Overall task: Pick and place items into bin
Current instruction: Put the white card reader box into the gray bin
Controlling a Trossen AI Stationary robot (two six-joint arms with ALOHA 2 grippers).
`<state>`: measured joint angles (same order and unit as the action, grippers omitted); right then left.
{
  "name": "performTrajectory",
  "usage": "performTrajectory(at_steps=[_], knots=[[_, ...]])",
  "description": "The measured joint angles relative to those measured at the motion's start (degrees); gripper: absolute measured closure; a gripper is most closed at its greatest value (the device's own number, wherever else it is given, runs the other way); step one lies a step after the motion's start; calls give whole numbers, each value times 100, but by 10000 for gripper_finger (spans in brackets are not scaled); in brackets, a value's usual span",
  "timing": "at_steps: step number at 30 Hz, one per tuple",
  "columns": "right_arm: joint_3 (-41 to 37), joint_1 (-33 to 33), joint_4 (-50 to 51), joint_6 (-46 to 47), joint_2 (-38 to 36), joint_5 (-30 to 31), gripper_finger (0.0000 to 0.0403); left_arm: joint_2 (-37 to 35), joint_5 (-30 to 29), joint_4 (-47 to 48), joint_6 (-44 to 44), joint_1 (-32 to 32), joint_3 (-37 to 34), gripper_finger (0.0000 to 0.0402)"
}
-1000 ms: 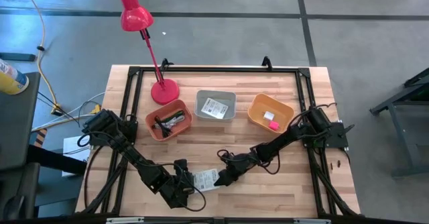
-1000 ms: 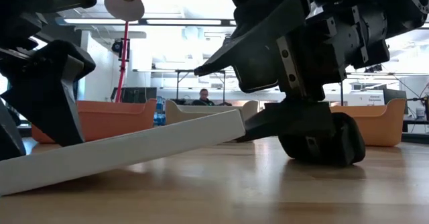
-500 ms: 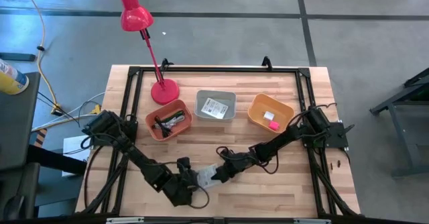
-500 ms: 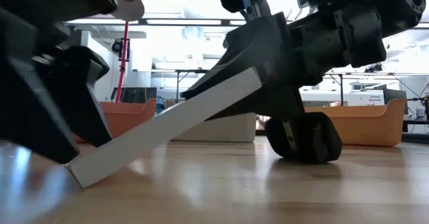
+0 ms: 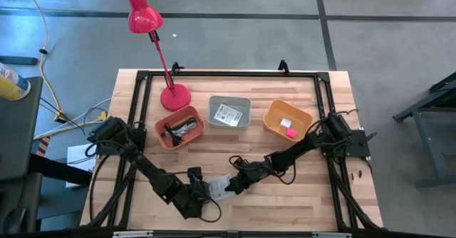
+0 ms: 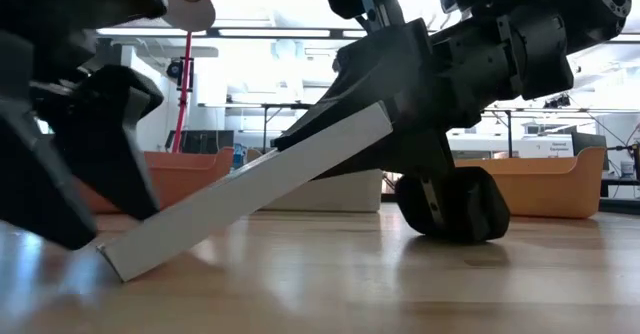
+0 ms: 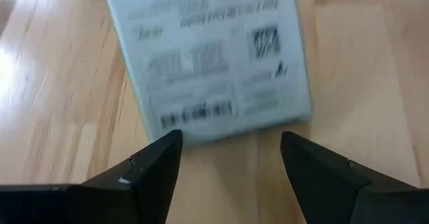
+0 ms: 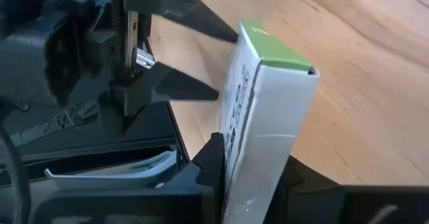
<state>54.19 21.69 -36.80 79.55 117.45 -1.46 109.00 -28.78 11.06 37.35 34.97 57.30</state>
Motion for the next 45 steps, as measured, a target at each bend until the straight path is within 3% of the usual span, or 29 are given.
performTrajectory(at_steps=[7, 25, 33, 41, 45], knots=[[-4, 6, 119, -185, -9, -163, 345, -69, 73, 450, 7, -90, -14, 153], [-26, 4, -41, -248, -2, -346, 330, -75, 5, 260, -22, -247, -12, 153], [-31, 7, -95, -261, 0, -347, 350, -80, 73, 253, -10, -280, -4, 153], [-37, -8, 153, -464, -167, -189, 346, -114, 219, 931, 905, -273, 23, 153], [-37, -82, 293, -590, -281, -166, 349, -208, 321, 1140, 917, -272, 15, 153]])
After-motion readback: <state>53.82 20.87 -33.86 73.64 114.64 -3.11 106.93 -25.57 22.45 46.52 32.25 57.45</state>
